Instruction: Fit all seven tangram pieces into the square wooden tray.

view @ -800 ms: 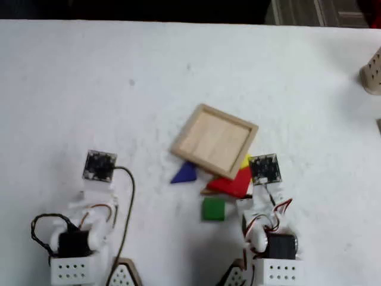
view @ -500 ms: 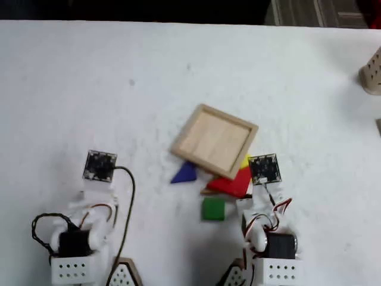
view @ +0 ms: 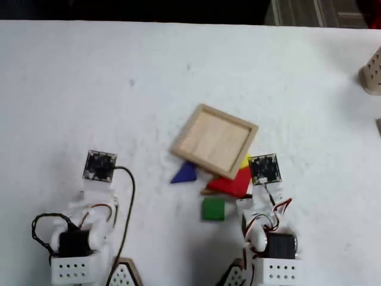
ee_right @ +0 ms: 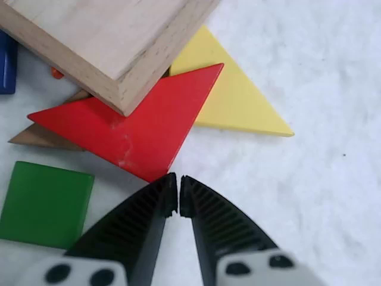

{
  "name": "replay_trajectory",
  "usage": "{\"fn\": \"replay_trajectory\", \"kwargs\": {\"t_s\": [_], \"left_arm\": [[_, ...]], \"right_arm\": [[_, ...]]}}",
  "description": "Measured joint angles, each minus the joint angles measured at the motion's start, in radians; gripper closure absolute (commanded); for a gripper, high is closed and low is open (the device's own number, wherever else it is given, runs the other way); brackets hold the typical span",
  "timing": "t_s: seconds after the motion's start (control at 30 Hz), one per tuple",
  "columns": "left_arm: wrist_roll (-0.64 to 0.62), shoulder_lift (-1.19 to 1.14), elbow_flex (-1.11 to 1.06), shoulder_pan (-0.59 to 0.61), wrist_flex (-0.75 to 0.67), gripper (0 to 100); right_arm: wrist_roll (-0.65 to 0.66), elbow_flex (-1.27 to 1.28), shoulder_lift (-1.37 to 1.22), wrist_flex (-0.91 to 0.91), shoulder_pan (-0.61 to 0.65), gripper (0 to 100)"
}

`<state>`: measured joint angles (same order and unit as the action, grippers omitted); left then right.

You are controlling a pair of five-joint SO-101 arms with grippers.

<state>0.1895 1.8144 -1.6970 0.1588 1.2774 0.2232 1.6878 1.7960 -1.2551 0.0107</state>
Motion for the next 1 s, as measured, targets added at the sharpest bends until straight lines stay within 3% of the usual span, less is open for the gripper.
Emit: {"fn": "replay_trajectory", "kwargs": {"t_s": [0.4, 1.0], "left_arm": [[0.0, 0.0, 0.0, -0.002, 0.0, 98], [0.0, 0.0, 0.005, -0.003, 0.0, 98]], "right_arm": [[0.002, 0.0, 0.0, -0.005, -0.002, 98.1], [0.002, 0.0, 0.0, -0.005, -0.19, 98.1]]}}
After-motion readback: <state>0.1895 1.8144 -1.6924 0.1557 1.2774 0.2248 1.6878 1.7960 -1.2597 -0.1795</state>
